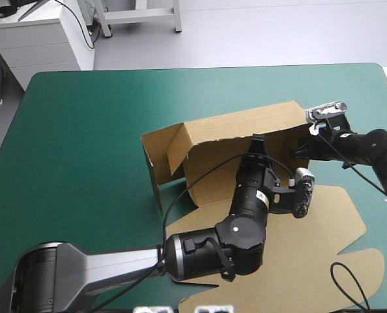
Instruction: Fold the box
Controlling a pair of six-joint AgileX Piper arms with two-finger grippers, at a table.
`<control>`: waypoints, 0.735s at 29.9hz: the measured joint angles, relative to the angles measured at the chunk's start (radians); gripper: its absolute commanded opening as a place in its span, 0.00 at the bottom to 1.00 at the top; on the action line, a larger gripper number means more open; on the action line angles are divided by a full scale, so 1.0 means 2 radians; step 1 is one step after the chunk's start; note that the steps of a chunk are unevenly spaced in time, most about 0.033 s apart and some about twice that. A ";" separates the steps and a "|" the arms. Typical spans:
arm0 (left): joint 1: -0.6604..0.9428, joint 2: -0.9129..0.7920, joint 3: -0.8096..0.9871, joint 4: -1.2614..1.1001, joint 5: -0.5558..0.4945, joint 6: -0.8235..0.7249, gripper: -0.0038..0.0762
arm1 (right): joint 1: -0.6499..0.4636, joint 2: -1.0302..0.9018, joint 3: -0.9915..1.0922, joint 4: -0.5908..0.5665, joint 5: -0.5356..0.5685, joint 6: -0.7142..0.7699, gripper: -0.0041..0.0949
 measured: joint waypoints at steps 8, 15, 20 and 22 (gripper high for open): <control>0.000 -0.076 0.000 0.000 -0.018 -0.028 0.04 | 0.000 0.000 -0.002 -0.002 0.001 0.016 0.04; 0.068 -0.133 -0.012 -0.017 -0.027 -0.056 0.04 | 0.000 0.000 -0.002 -0.003 0.001 0.036 0.04; 0.151 -0.165 -0.017 -0.081 -0.045 -0.059 0.04 | 0.000 0.000 -0.008 -0.006 0.007 0.050 0.04; 0.194 -0.173 -0.017 -0.112 -0.046 -0.059 0.04 | 0.000 0.002 -0.015 -0.011 0.018 0.055 0.04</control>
